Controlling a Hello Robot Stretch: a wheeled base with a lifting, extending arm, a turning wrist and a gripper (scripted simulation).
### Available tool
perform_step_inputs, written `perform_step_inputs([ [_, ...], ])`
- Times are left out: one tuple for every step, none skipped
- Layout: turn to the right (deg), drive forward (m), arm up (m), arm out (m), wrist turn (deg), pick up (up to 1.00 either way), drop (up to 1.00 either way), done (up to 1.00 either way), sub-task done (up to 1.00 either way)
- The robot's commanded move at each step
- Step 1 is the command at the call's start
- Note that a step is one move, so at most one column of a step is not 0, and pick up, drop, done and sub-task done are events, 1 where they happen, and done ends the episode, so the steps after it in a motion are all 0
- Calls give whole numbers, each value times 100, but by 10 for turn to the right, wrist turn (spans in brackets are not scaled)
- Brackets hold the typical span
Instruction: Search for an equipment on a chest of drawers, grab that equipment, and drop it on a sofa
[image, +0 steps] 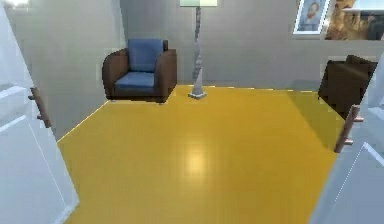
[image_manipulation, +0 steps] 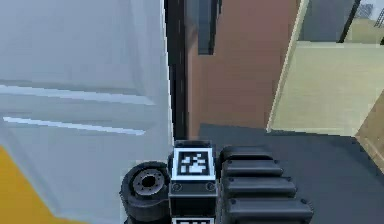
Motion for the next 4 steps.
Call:
perform_step_inputs([
  [0,75,0,0,0,0,0,0,0],
  [360,0,0,0,0,0,0,0,0],
  [0,50,0,0,0,0,0,0,0],
  [420,0,0,0,0,0,0,0,0],
])
